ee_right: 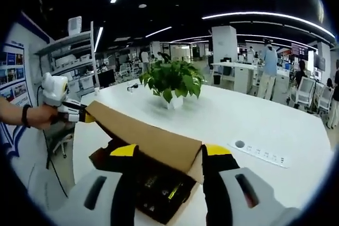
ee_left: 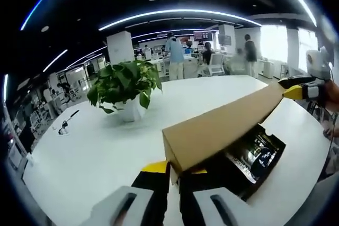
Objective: Operate the shoe box by opening the lid, removing the specified soft item, and placing it in the target area until the item is outside and the box remains undamaged.
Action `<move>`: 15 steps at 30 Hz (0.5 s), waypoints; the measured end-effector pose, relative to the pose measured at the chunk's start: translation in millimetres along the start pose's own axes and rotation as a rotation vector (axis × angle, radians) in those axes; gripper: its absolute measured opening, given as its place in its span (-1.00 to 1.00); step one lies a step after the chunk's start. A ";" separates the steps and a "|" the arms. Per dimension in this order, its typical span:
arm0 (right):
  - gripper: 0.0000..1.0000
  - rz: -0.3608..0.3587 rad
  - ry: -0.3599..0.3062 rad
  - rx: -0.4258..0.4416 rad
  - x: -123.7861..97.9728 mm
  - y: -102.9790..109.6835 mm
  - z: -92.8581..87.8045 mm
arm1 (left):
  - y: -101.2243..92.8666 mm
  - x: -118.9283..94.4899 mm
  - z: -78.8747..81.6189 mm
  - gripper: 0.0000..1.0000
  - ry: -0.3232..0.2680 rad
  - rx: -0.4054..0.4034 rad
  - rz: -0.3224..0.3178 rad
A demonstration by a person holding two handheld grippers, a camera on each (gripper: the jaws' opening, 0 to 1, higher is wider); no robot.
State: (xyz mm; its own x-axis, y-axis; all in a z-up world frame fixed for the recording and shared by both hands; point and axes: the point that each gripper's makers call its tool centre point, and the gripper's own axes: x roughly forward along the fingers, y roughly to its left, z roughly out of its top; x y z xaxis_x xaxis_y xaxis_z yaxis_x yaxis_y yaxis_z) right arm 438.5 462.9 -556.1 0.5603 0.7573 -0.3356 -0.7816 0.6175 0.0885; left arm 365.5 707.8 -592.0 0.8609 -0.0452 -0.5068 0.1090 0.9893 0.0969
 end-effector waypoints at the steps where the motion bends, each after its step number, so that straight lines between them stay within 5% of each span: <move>1: -0.17 0.002 -0.005 0.005 -2.0 1.4 0.6 | 0.9 0.8 0.5 -0.91 0.001 -0.003 0.000; 15: -0.14 0.030 -0.031 0.002 -1.3 3.3 3.3 | 9.5 16.5 7.0 -0.93 0.023 -0.025 0.003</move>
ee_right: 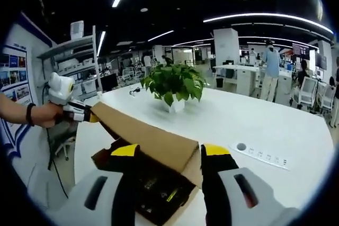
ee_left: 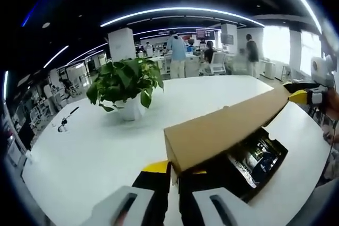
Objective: Operate the shoe box by opening the lid, removing the specified soft item, and placing it in the target area until the item is outside and the box remains undamaged.
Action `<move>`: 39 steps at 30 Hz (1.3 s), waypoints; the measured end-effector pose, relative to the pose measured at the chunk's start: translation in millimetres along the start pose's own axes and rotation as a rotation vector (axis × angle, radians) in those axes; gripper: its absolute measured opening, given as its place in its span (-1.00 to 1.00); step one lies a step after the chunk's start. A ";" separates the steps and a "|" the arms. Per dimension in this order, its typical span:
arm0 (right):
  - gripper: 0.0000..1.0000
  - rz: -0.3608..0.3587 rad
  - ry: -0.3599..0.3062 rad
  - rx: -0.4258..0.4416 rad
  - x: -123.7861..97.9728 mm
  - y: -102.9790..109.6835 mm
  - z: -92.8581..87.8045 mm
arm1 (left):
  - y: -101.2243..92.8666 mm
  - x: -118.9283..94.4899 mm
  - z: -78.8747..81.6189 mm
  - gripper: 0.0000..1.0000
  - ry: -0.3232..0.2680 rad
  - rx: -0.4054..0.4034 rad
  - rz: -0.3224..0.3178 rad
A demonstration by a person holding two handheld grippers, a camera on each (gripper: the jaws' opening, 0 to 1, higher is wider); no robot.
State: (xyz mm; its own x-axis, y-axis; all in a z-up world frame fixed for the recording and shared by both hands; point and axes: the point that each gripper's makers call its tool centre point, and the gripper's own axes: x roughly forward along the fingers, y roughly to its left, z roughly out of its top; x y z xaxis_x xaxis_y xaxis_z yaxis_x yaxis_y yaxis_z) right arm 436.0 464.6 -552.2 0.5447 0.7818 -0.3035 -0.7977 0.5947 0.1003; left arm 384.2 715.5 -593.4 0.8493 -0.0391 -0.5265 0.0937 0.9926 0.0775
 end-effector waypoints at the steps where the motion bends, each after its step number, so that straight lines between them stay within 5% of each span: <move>1: -0.14 0.005 -0.002 -0.003 0.4 0.2 0.7 | 0.6 0.9 0.4 -0.93 0.001 -0.002 0.001; 12: -0.27 -0.006 0.075 -0.068 3.8 -16.1 -18.9 | 4.3 12.8 9.2 -0.95 0.009 -0.024 -0.001; 18: -0.78 -0.085 0.103 -0.065 16.0 -41.6 -28.0 | 4.6 18.1 13.1 -0.95 0.002 -0.024 -0.007; 31: -0.87 -0.147 0.086 -0.051 33.3 -61.3 -20.7 | 10.6 30.3 22.7 -0.95 -0.019 -0.021 -0.008; 39: -0.91 -0.159 0.089 -0.032 43.8 -72.7 -21.9 | 12.5 43.5 13.0 -0.97 0.007 -0.017 -0.020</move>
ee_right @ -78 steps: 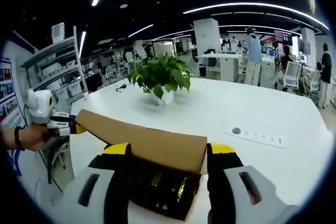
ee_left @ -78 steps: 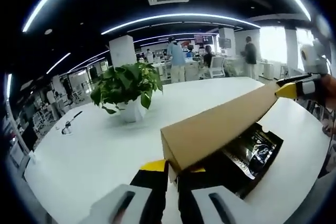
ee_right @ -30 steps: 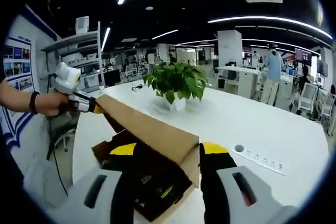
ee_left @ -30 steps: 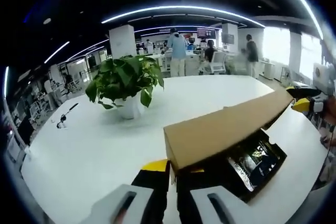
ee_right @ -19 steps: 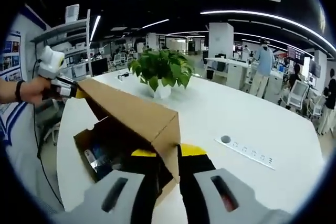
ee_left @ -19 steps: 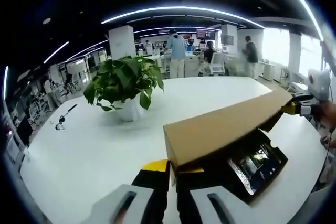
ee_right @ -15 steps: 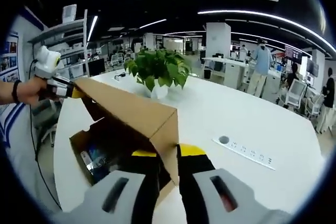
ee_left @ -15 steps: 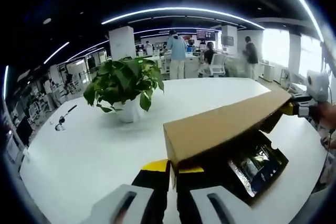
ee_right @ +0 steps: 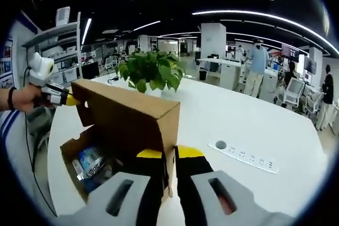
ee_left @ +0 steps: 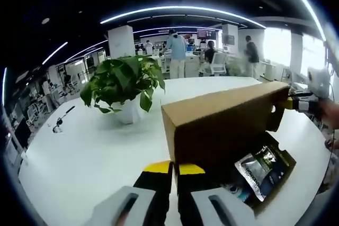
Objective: Operate the shoe box by opening the lid, removing the specified soft item, and placing it in the target area until the item is outside and the box remains undamaged.
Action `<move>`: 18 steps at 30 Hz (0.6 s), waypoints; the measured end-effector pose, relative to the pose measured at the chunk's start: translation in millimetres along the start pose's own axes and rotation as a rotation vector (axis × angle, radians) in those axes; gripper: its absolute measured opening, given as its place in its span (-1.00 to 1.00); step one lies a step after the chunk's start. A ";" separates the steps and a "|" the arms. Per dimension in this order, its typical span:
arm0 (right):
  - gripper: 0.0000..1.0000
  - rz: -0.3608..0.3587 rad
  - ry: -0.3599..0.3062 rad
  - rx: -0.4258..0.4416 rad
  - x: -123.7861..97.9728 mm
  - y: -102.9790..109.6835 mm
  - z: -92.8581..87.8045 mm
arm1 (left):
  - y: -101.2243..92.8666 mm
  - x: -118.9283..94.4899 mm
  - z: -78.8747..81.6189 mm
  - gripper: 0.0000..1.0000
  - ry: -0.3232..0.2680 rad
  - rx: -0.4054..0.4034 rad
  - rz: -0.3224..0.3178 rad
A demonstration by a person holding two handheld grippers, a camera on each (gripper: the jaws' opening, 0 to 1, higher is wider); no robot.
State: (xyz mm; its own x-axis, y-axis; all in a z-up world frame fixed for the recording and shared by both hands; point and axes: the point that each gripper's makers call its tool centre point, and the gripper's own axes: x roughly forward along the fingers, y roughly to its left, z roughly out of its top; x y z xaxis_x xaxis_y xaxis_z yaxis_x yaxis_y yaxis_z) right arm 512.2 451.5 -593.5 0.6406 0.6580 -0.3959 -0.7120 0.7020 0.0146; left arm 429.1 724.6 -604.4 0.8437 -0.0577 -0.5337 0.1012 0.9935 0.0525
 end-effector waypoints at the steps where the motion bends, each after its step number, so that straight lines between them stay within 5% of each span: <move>1: -0.91 -0.002 0.003 0.003 1.9 -1.0 -1.4 | 0.6 2.5 -1.1 -0.97 0.006 0.000 -0.004; 18: -1.00 -0.046 0.049 0.064 26.2 -11.5 -22.4 | 11.6 36.9 -18.3 -0.97 0.047 -0.011 -0.033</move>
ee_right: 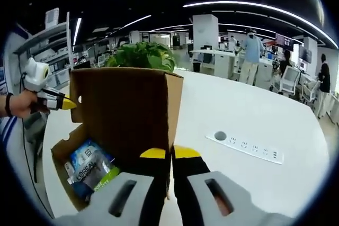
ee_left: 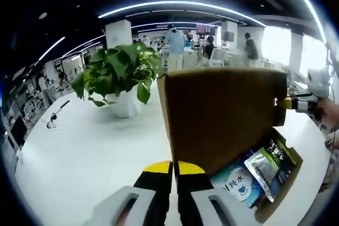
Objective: Operate the shoe box by opening the lid, removing the specified soft item, and placing it in the target area until the item is outside and the box remains undamaged.
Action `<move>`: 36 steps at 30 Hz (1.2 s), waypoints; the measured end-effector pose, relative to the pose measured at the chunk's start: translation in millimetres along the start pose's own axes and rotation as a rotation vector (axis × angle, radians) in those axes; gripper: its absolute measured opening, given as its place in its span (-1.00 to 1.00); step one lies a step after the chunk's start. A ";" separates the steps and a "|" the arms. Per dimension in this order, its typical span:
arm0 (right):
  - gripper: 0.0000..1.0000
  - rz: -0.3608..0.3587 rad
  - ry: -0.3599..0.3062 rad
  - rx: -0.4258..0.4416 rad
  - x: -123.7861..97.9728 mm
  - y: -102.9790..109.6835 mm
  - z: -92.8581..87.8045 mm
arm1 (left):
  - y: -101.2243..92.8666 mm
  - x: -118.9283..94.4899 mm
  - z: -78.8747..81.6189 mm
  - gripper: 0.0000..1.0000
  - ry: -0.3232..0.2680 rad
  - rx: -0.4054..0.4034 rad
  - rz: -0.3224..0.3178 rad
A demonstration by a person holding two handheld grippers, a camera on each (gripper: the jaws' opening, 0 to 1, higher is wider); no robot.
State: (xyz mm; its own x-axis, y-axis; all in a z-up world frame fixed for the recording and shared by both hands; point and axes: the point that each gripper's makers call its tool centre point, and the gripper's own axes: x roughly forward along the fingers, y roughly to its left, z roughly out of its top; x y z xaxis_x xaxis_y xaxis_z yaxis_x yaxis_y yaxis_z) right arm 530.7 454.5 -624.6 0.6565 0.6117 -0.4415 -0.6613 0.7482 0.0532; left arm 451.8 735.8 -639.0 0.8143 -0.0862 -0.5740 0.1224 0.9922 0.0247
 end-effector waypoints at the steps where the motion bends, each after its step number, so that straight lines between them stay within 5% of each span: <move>1: -1.00 -0.002 0.002 0.002 1.6 -0.5 -1.3 | 0.3 2.2 -1.7 -0.97 0.005 0.002 -0.001; 23: -0.96 -0.042 0.121 -0.011 6.4 3.8 -40.7 | -5.5 26.8 -46.4 -0.98 0.104 -0.032 -0.055; 36: -0.97 -0.020 0.176 0.021 17.7 4.6 -43.4 | -5.2 18.8 -49.4 -0.99 0.125 -0.083 -0.052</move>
State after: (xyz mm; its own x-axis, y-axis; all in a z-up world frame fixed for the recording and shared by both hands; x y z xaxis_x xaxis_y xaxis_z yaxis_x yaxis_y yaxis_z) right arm 523.6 457.7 -671.1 0.5948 0.5432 -0.5926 -0.6398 0.7662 0.0602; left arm 438.5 733.5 -690.4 0.7305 -0.1304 -0.6703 0.1110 0.9912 -0.0719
